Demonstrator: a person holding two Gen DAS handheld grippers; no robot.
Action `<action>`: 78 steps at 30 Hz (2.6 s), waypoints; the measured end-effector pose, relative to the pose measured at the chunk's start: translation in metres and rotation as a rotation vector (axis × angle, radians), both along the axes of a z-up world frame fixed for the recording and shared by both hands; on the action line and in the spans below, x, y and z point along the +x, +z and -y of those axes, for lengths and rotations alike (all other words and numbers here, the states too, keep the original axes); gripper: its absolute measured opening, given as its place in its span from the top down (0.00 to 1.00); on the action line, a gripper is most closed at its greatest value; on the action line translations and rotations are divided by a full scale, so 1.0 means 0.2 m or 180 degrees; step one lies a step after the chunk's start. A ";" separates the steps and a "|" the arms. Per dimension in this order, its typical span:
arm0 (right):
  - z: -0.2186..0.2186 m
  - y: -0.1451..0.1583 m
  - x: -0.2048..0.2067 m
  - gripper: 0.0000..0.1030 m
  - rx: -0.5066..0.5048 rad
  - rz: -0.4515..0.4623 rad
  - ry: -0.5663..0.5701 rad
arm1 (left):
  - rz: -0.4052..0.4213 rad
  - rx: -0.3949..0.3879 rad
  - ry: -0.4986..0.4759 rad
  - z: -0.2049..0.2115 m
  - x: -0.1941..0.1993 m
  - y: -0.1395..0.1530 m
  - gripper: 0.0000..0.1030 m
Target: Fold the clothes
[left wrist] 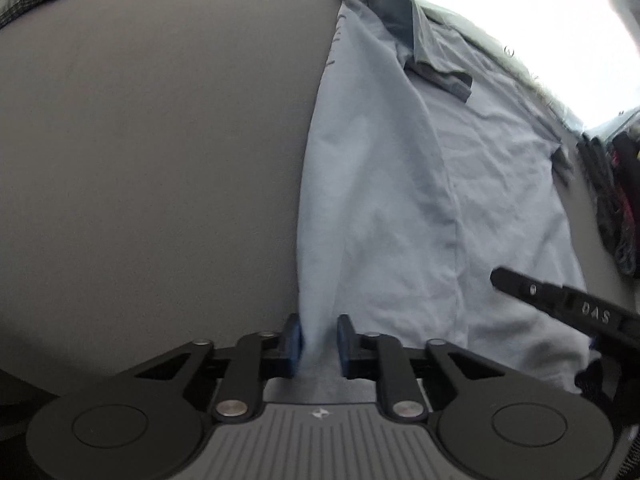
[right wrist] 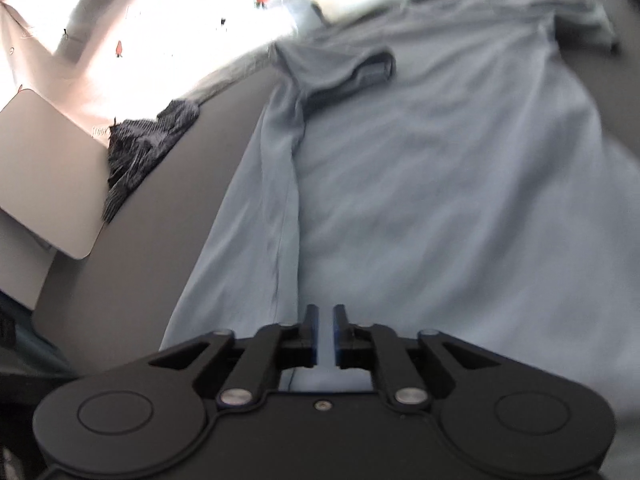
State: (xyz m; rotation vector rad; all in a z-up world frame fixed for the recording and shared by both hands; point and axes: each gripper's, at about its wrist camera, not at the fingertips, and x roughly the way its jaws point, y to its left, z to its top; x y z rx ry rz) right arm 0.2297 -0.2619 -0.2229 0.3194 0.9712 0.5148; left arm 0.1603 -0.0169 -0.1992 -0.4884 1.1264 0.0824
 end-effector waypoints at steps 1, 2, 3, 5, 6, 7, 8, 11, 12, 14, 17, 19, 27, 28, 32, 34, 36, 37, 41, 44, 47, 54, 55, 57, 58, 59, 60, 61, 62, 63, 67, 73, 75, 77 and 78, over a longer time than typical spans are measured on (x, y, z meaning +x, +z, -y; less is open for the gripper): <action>-0.01 0.01 0.03 0.85 -0.0061 0.0079 -0.0023 | 0.0050 -0.0022 0.0023 -0.02 0.02 0.01 0.73; -0.02 0.03 0.06 0.84 -0.0123 0.0157 -0.0046 | 0.0104 -0.0039 0.0043 -0.04 0.03 0.03 0.66; -0.03 0.04 0.09 0.82 -0.0187 0.0240 -0.0063 | 0.0172 -0.0031 0.0057 -0.07 0.05 0.05 0.62; -0.07 0.06 0.16 0.80 -0.0349 0.0384 -0.0105 | 0.0317 0.0033 0.0066 -0.11 0.11 0.08 0.55; -0.10 0.07 0.20 0.78 -0.0442 0.0435 -0.0116 | 0.0372 0.0064 0.0071 -0.14 0.14 0.09 0.55; -0.12 0.08 0.24 0.76 -0.0532 0.0485 -0.0122 | 0.0406 0.0078 0.0089 -0.16 0.19 0.10 0.55; -0.16 0.09 0.27 0.75 -0.0608 0.0535 -0.0118 | 0.0428 0.0069 0.0114 -0.19 0.23 0.10 0.55; -0.26 0.13 0.39 0.74 -0.0774 0.0708 -0.0048 | 0.0481 0.0015 0.0177 -0.28 0.38 0.09 0.55; -0.30 0.13 0.43 0.73 -0.0828 0.0768 -0.0020 | 0.0498 0.0028 0.0184 -0.30 0.43 0.09 0.55; -0.39 0.15 0.50 0.72 -0.0923 0.0886 0.0017 | 0.0552 0.0062 0.0158 -0.34 0.54 0.09 0.55; -0.50 0.15 0.63 0.67 -0.0988 0.1012 0.0042 | 0.0643 0.0106 0.0106 -0.37 0.71 0.10 0.54; -0.56 0.14 0.72 0.63 -0.1017 0.1072 0.0051 | 0.0713 0.0105 0.0065 -0.39 0.82 0.11 0.54; -0.73 0.04 1.03 0.66 -0.1234 0.1130 -0.0039 | 0.0981 0.0027 0.0026 -0.50 1.37 0.10 0.42; -0.74 0.03 1.06 0.80 -0.1252 0.1110 -0.0077 | 0.0980 0.0023 0.0029 -0.52 1.44 0.09 0.42; -0.68 0.04 1.19 0.94 -0.1092 0.1011 -0.0271 | 0.1004 0.0043 -0.0095 -0.54 1.72 0.01 0.42; -0.63 0.07 1.25 0.96 -0.1009 0.1015 -0.0379 | 0.0988 0.0084 -0.0160 -0.53 1.85 -0.03 0.42; -0.58 0.10 1.32 0.96 -0.1042 0.1084 -0.0522 | 0.1000 0.0102 -0.0202 -0.53 1.95 -0.06 0.42; -0.55 0.12 1.36 0.96 -0.1072 0.1125 -0.0594 | 0.1019 0.0093 -0.0228 -0.53 1.99 -0.07 0.42; -0.43 0.13 1.54 0.96 -0.1273 0.1201 -0.0829 | 0.1083 0.0152 -0.0282 -0.54 2.14 -0.11 0.42; -0.35 0.08 1.65 0.91 -0.1229 0.1006 -0.1015 | 0.1092 0.0202 -0.0276 -0.54 2.20 -0.14 0.42; -0.28 0.04 1.65 0.71 -0.1041 0.0899 -0.1220 | 0.1131 0.0282 -0.0311 -0.53 2.22 -0.15 0.42; -0.20 -0.01 1.63 0.53 -0.0376 0.0623 -0.1292 | 0.1223 0.0442 -0.0323 -0.50 2.25 -0.18 0.41; -0.22 -0.03 1.64 0.55 -0.0393 0.0593 -0.1274 | 0.1223 0.0448 -0.0313 -0.49 2.26 -0.18 0.40; -0.24 -0.04 1.65 0.78 -0.0435 0.0637 -0.1233 | 0.1217 0.0469 -0.0307 -0.48 2.26 -0.17 0.40; -0.24 -0.04 1.65 0.98 -0.0424 0.0650 -0.1227 | 0.1212 0.0486 -0.0313 -0.48 2.26 -0.17 0.40; -0.24 -0.03 1.65 0.98 -0.0404 0.0660 -0.1240 | 0.1203 0.0497 -0.0312 -0.48 2.26 -0.17 0.40; -0.23 -0.01 1.65 0.98 -0.0380 0.0698 -0.1262 | 0.1193 0.0505 -0.0309 -0.48 2.27 -0.17 0.40; -0.21 0.02 1.63 0.98 -0.0372 0.0787 -0.1296 | 0.1184 0.0509 -0.0304 -0.48 2.27 -0.17 0.40; -0.19 0.05 1.60 0.98 -0.0386 0.0897 -0.1333 | 0.1185 0.0528 -0.0308 -0.47 2.27 -0.17 0.40; -0.18 0.09 1.58 0.98 -0.0440 0.0993 -0.1368 | 0.1188 0.0552 -0.0314 -0.47 2.27 -0.17 0.40; -0.12 0.07 1.60 0.98 -0.0733 0.0897 -0.1425 | 0.1230 0.0676 -0.0322 -0.44 2.26 -0.19 0.40; -0.08 0.00 1.56 0.69 -0.0745 0.0625 -0.1562 | 0.1254 0.0961 -0.0399 -0.38 2.26 -0.20 0.40; -0.09 0.03 1.49 0.69 -0.0736 0.0614 -0.1576 | 0.1232 0.0969 -0.0380 -0.38 2.26 -0.20 0.40; -0.12 0.04 1.43 0.69 -0.0734 0.0550 -0.1466 | 0.1201 0.0941 -0.0345 -0.38 2.25 -0.19 0.40; -0.15 0.04 1.39 0.68 -0.0749 0.0516 -0.1392 | 0.1183 0.0923 -0.0331 -0.37 2.24 -0.19 0.40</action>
